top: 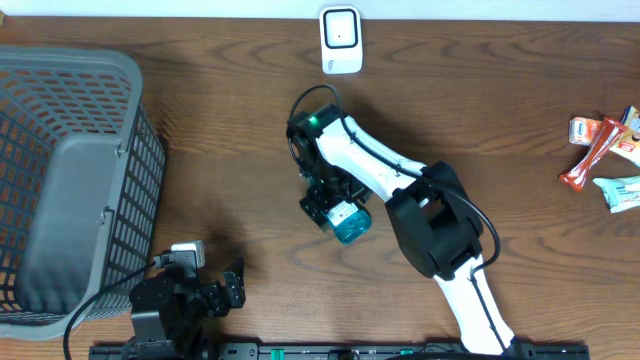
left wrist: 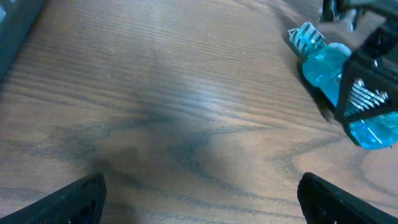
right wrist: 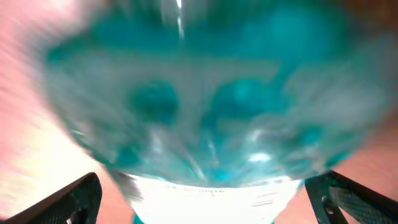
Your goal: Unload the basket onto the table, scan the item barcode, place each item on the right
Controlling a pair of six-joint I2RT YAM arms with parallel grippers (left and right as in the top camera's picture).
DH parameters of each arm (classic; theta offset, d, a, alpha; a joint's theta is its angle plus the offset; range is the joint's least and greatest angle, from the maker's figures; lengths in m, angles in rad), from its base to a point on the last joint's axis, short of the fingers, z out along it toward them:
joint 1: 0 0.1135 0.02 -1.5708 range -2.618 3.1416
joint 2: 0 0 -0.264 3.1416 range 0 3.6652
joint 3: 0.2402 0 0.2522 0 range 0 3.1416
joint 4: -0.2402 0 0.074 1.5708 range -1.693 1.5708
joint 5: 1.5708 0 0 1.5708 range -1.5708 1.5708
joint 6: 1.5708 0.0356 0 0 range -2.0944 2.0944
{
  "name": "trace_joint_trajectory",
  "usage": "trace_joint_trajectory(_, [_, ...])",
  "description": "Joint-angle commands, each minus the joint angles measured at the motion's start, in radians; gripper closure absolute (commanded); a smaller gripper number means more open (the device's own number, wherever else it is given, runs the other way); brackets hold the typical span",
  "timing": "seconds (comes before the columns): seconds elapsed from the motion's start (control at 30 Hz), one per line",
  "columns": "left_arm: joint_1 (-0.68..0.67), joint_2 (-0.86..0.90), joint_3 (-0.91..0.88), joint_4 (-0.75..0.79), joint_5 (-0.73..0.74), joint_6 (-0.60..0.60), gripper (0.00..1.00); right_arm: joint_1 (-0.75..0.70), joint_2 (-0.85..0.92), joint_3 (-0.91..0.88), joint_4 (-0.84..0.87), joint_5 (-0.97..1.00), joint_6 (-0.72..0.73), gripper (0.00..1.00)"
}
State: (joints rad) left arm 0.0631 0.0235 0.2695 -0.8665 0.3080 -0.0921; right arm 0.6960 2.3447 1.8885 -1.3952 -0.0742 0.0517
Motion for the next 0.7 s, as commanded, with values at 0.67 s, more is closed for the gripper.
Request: trace_joint_trajectory(0.67, [-0.004, -0.005, 0.002, -0.008, -0.003, 0.005, 0.02, 0.145, 0.003, -0.221, 0.338, 0.536, 0.280, 0.17])
